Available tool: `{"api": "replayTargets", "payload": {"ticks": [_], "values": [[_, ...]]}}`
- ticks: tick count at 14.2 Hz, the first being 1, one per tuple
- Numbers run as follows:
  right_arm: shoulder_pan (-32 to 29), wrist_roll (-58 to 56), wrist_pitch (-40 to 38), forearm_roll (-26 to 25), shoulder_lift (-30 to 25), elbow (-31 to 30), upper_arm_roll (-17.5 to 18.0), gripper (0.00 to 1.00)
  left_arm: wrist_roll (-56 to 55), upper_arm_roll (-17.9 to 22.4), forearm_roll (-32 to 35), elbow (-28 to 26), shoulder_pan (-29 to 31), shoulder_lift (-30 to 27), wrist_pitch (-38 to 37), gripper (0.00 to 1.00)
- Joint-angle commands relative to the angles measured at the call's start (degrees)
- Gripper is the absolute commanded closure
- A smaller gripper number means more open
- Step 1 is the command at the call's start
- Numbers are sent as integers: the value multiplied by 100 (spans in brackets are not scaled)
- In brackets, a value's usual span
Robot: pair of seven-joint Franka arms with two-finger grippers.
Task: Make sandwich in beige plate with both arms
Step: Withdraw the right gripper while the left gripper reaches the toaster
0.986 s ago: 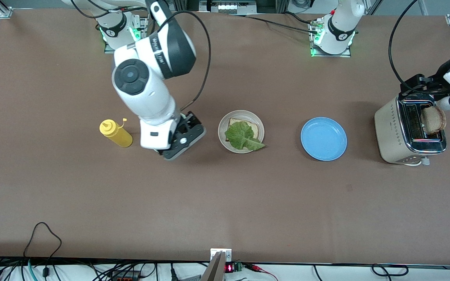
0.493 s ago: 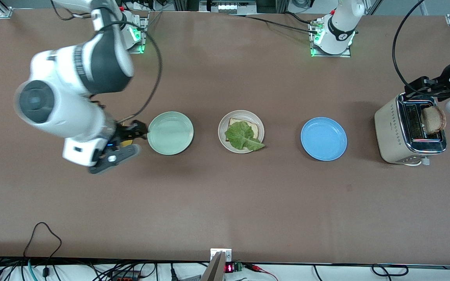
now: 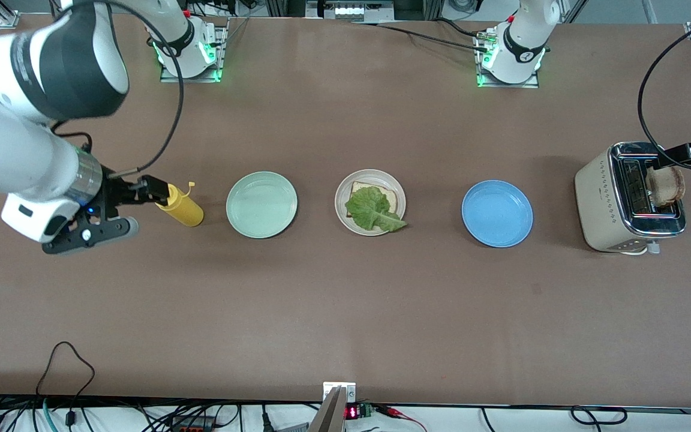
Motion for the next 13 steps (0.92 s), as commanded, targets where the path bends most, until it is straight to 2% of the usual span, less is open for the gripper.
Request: {"api": "replayTargets", "payload": {"ticks": [1, 3, 5, 8, 10, 13], "values": [[-1154, 376, -137, -292, -496, -382, 1207, 0, 629, -41, 371, 101, 204, 284, 81, 0], [-1517, 439, -15, -301, -813, -683, 1368, 0, 979, -59, 345, 83, 494, 494, 370, 0], [-1588, 517, -84, -431, -1050, -832, 1377, 0, 1437, -67, 109, 4, 801, 670, 635, 0], [-1571, 825, 510, -774, -1900, -2006, 1351, 0, 1902, -67, -235, -347, 1075, 715, 1144, 0], [-1597, 834, 933, -749, -2429, -2728, 1351, 0, 2010, -67, -235, -505, 1198, 715, 1286, 0], [-1597, 800, 927, -714, -2703, -2916, 1333, 0, 2010, -67, -446, -848, 1313, 715, 1558, 0]]}}
